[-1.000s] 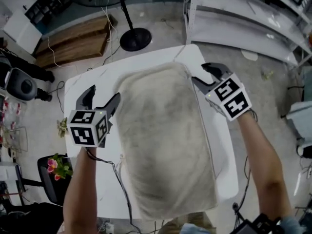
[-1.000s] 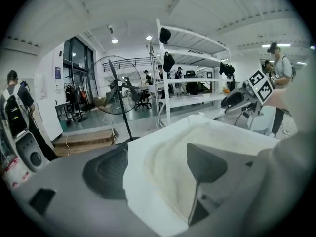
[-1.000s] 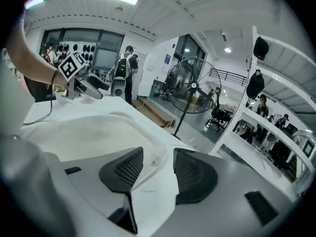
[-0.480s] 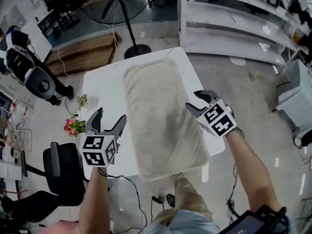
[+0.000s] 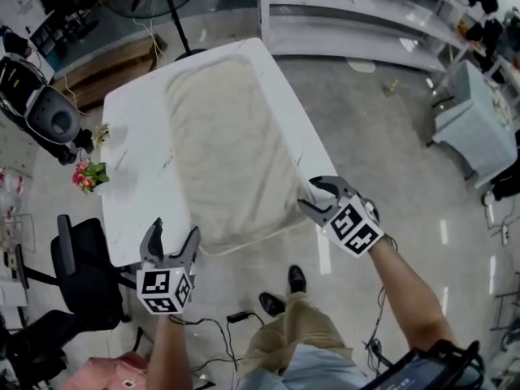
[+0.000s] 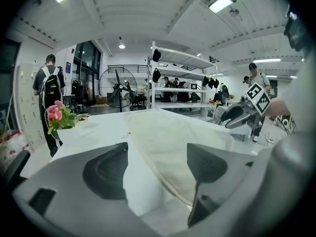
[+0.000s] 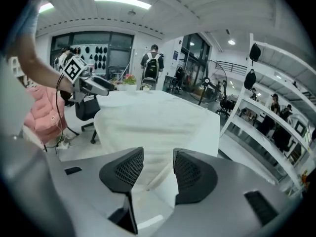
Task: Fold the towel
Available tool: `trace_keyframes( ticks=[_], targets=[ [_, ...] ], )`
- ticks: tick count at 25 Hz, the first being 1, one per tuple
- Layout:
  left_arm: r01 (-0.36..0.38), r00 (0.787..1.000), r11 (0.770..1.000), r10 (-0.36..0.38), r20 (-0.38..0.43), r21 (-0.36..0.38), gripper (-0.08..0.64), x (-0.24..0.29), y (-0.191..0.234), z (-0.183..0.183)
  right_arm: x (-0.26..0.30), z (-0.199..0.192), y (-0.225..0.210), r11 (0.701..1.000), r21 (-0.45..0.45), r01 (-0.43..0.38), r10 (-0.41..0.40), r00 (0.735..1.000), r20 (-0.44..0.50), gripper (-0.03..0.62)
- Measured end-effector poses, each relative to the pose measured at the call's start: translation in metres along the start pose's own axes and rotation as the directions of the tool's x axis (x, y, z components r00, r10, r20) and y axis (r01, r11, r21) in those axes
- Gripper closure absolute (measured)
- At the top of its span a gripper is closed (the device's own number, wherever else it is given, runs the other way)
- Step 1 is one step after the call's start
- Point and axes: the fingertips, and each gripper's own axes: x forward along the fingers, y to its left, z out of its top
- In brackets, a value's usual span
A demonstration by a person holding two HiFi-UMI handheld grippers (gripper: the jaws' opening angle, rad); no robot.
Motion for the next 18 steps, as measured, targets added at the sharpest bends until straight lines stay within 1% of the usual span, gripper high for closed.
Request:
trace_keyframes(
  ticks=[3, 5, 6, 7, 8, 9, 11, 12, 13, 14, 15, 17, 18],
  targets=[
    [-0.015, 1.000, 0.999, 0.015, 0.011, 0.029, 0.186, -0.008, -0.014, -0.020, -0.011, -0.023, 0.020, 0.989, -0.147, -0.012, 0.015, 1.000, 0.015, 0.390],
    [-0.029, 0.999, 0.999, 0.028, 0.021, 0.036, 0.186, -0.009, -0.017, -0.027, -0.011, -0.038, 0.031, 0.967, -0.255, -0.009, 0.015, 1.000, 0.019, 0.390],
    [-0.036, 0.999, 0.999, 0.035, 0.024, 0.034, 0.186, -0.010, -0.018, -0.030, -0.009, -0.046, 0.036, 0.948, -0.319, -0.009, 0.015, 1.000, 0.014, 0.388],
    [-0.044, 0.999, 0.999, 0.043, 0.027, 0.030, 0.186, -0.012, -0.019, -0.033, -0.007, -0.053, 0.042, 0.919, -0.393, -0.008, 0.012, 1.000, 0.008, 0.386],
    [-0.051, 0.998, 0.998, 0.050, 0.031, 0.028, 0.186, -0.015, -0.021, -0.036, -0.004, -0.059, 0.046, 0.881, -0.474, -0.005, 0.007, 1.000, 0.002, 0.380],
    [-0.057, 0.998, 0.998, 0.056, 0.036, 0.027, 0.186, -0.016, -0.024, -0.037, -0.001, -0.064, 0.048, 0.832, -0.555, 0.004, -0.004, 1.000, 0.000, 0.374],
    [-0.061, 0.997, 0.998, 0.059, 0.043, 0.033, 0.186, -0.019, -0.032, -0.040, 0.004, -0.073, 0.045, 0.717, -0.696, 0.038, -0.045, 0.999, 0.008, 0.357],
    [-0.059, 0.997, 0.997, 0.058, 0.045, 0.039, 0.186, -0.020, -0.036, -0.043, 0.006, -0.076, 0.042, 0.659, -0.750, 0.062, -0.069, 0.997, 0.022, 0.350],
    [-0.059, 0.997, 0.997, 0.057, 0.045, 0.046, 0.186, -0.020, -0.040, -0.047, 0.007, -0.076, 0.039, 0.608, -0.789, 0.088, -0.086, 0.995, 0.044, 0.348],
    [-0.059, 0.998, 0.997, 0.057, 0.040, 0.053, 0.186, -0.020, -0.043, -0.049, 0.007, -0.074, 0.038, 0.570, -0.813, 0.115, -0.094, 0.993, 0.075, 0.350],
    [-0.058, 0.998, 0.997, 0.056, 0.033, 0.059, 0.186, -0.019, -0.046, -0.052, 0.006, -0.070, 0.038, 0.546, -0.826, 0.142, -0.089, 0.990, 0.111, 0.360],
    [-0.046, 0.999, 0.996, 0.044, 0.026, 0.071, 0.186, -0.016, -0.053, -0.058, 0.002, -0.061, 0.045, 0.517, -0.838, 0.173, -0.056, 0.984, 0.168, 0.399],
    [-0.031, 0.999, 0.997, 0.029, 0.028, 0.076, 0.186, -0.015, -0.058, -0.061, 0.001, -0.058, 0.050, 0.506, -0.845, 0.176, -0.034, 0.982, 0.184, 0.439]
  ],
)
